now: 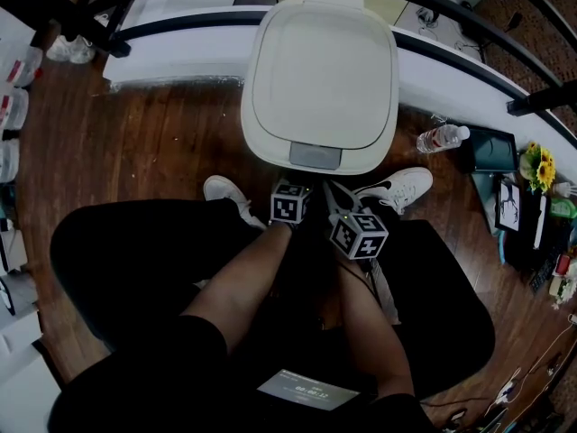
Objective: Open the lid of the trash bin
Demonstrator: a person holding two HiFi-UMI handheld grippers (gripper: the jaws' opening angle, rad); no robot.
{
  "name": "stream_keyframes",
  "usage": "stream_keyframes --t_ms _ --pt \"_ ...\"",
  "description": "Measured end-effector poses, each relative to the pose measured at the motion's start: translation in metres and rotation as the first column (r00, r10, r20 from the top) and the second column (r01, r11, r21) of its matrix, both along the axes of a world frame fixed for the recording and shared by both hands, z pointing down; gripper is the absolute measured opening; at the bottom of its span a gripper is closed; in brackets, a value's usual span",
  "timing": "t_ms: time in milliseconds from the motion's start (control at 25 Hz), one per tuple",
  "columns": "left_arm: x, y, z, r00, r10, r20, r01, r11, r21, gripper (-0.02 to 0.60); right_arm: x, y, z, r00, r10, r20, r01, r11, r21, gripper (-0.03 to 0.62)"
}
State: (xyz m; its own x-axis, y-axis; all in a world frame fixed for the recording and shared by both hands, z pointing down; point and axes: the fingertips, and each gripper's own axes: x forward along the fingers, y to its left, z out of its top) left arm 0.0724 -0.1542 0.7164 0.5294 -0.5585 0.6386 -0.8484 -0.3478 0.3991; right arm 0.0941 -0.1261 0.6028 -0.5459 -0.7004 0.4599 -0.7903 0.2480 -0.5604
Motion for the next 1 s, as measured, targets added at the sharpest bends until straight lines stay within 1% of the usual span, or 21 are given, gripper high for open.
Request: stream_keyframes --t_ms 120,240,320,400,520,600,720,800,840,1000 --pt "0.005 0.004 -0.018 0.998 0.061 0.009 -0.061 0.998 0.027 0.038 -0.001 0.004 -0.005 0.999 -0.031 -0.011 0.031 0.999 0.013 0.015" --pt "0.006 0.014 -0.047 0.991 0.134 -0.013 -0.133 0.988 0.073 0.038 -0.006 0.011 -0.020 0.997 -0.073 -0.007 0.074 0.996 0.040 0.015" --pt "-0.004 0.020 -0.069 0.986 0.165 -0.017 -0.163 0.981 0.105 0.038 -0.015 0.015 -0.038 0.993 -0.114 0.009 0.113 0.990 0.081 0.014" --pt "-0.012 0.028 -0.092 0.980 0.193 -0.039 -0.187 0.974 0.126 0.038 -0.023 0.021 -0.057 0.989 -0.149 0.014 0.146 0.980 0.136 0.015" --pt "-0.017 0.043 -0.128 0.967 0.252 -0.050 -0.239 0.953 0.185 0.040 -0.031 0.033 -0.085 0.984 -0.176 -0.018 0.175 0.959 0.223 0.015" --pt "-0.021 0.055 -0.155 0.958 0.283 -0.050 -0.263 0.933 0.245 0.040 -0.033 0.042 -0.104 0.983 -0.176 -0.045 0.181 0.944 0.275 0.015" --pt "-0.029 0.071 -0.199 0.952 0.301 -0.058 -0.265 0.903 0.337 0.040 -0.033 0.052 -0.138 0.984 -0.162 -0.073 0.177 0.917 0.358 0.015" --pt "-0.032 0.084 -0.230 0.946 0.317 -0.068 -0.265 0.876 0.404 0.040 -0.029 0.058 -0.162 0.986 -0.145 -0.083 0.167 0.896 0.412 0.015" --pt "-0.032 0.092 -0.247 0.940 0.334 -0.068 -0.271 0.855 0.442 0.039 -0.028 0.061 -0.174 0.987 -0.137 -0.087 0.161 0.884 0.439 0.015" --pt "-0.039 0.123 -0.316 0.919 0.393 -0.034 -0.302 0.756 0.580 0.038 -0.031 0.082 -0.224 0.985 -0.129 -0.116 0.171 0.828 0.534 0.015"
